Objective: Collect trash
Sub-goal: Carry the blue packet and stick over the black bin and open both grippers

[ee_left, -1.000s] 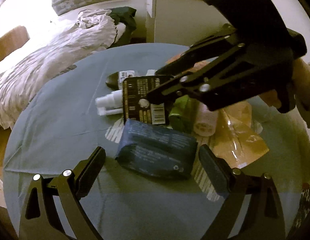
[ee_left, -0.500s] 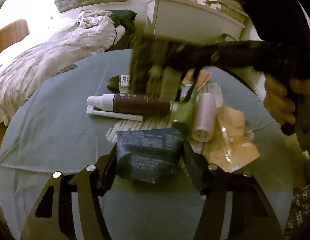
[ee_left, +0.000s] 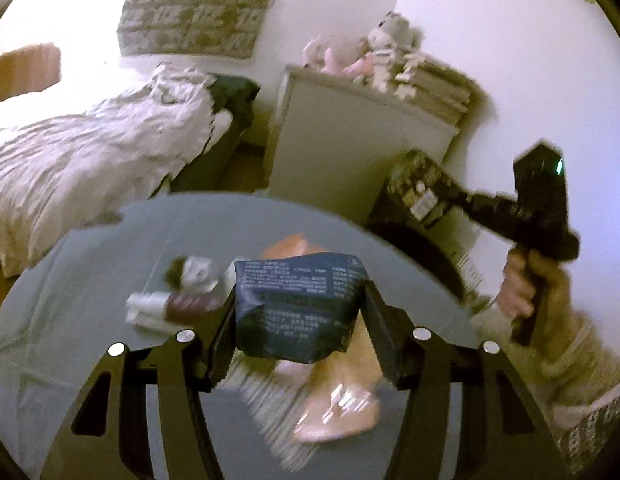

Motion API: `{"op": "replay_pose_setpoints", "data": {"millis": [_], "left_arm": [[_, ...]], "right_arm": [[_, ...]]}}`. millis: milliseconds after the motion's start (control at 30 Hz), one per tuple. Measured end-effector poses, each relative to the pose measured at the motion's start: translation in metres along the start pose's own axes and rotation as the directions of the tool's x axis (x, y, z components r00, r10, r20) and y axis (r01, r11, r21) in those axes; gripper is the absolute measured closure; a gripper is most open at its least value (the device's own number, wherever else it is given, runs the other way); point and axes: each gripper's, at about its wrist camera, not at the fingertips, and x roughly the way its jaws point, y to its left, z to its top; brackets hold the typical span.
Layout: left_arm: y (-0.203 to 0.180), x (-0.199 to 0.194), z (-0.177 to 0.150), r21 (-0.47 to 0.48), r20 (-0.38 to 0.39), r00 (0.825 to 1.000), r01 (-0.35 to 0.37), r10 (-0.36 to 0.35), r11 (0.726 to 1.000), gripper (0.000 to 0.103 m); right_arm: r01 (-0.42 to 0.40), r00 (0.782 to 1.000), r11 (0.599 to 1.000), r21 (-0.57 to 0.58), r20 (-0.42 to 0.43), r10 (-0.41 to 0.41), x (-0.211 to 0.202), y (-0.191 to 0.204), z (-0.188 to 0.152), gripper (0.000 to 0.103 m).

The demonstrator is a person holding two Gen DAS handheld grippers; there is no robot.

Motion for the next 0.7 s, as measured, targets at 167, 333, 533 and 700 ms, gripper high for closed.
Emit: {"op": "replay_pose_setpoints", "data": {"millis": [167, 333, 533, 700], "left_arm": [[-0.034, 0.025, 0.029, 0.004, 0.04, 0.996, 0.08, -0.08, 0.997, 0.046], [-0.079, 0.068, 0.049, 0.026, 0.036, 0.982, 0.184, -0.184, 0.983, 0.046], [-0.119, 0.125, 0.062, 0.018, -0.005, 0.964, 0.267, -0.267, 0.964, 0.046], [-0.139, 0.164, 0.065, 0.018, -0.044, 0.955, 0.294, -0.294, 0.955, 0.046]], "right_arm": [[0.167, 0.978, 0.983, 0.07, 0.115, -0.174, -0.043, -0.054, 0.004, 0.101], [0.263, 0.944, 0.95, 0.166, 0.157, -0.289, -0.065, -0.103, -0.005, 0.101], [0.311, 0.917, 0.918, 0.246, 0.175, -0.357, -0.068, -0.149, -0.02, 0.101], [0.319, 0.903, 0.904, 0.286, 0.197, -0.381, -0.077, -0.178, -0.028, 0.101]]}}
